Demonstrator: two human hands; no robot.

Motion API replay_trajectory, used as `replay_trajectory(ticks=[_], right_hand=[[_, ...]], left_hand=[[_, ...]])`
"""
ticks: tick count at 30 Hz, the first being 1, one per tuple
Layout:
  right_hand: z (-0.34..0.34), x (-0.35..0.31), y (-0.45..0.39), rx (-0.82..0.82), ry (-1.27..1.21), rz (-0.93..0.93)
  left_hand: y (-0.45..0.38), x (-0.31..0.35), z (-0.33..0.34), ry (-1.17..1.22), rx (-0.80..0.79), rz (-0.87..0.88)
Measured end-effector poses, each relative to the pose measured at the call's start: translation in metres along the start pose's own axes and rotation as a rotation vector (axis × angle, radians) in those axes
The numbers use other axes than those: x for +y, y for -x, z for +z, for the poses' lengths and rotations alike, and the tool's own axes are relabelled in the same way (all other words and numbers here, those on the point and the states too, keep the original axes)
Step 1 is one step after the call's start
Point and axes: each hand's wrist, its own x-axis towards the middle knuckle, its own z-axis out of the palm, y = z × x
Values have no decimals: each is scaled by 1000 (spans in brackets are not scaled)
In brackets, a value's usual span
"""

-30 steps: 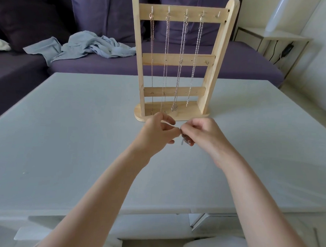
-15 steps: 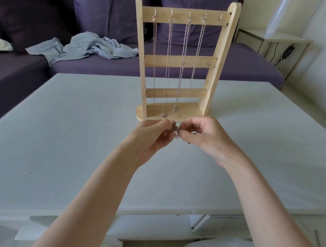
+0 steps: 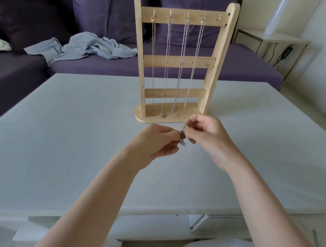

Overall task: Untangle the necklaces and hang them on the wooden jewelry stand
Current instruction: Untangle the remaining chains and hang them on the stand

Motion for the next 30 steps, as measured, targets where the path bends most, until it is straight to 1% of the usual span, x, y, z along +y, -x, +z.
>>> replay_trajectory(ticks=[3,5,7,10,12,13,14,16,18,21,23,26,30], right_hand=[[-1,-1,0,-22,-179,9],[-1,-2,-1,-32,-320,17],[-2,-3,-2,-45,-444,14],[0,-3,-2,-85,-544,-5],[0,-4,-3,-75,-576,-7],[-1,-5,-3,-62,-579,-10],[-3,-6,-4,-47,-552,-18],[-4,-6,-4,-21,-402,-25],[-3,-5,-3,-9,-260,-12],[-1,-4,-1,-18,-168,5],[-2,-5,0,-18,-150,5],[-3,-5,0,-16,-127,12],[-1,-4,0,-43,-33,49]], left_hand=[[4,3,-2,94,-86,-18],[4,4,-3,117,-103,-26],[3,6,-4,204,-107,-63],[4,8,-3,350,-149,-170],[2,7,-1,364,-168,-217],[0,5,-1,332,-143,-209],[-2,5,-2,291,-102,-175],[-5,4,-5,260,-18,-52],[-4,6,-9,230,-11,84],[-3,4,-9,56,-21,233],[-2,3,-8,-30,23,276],[-3,1,-6,-131,47,322],[-5,-1,-6,-366,94,361]])
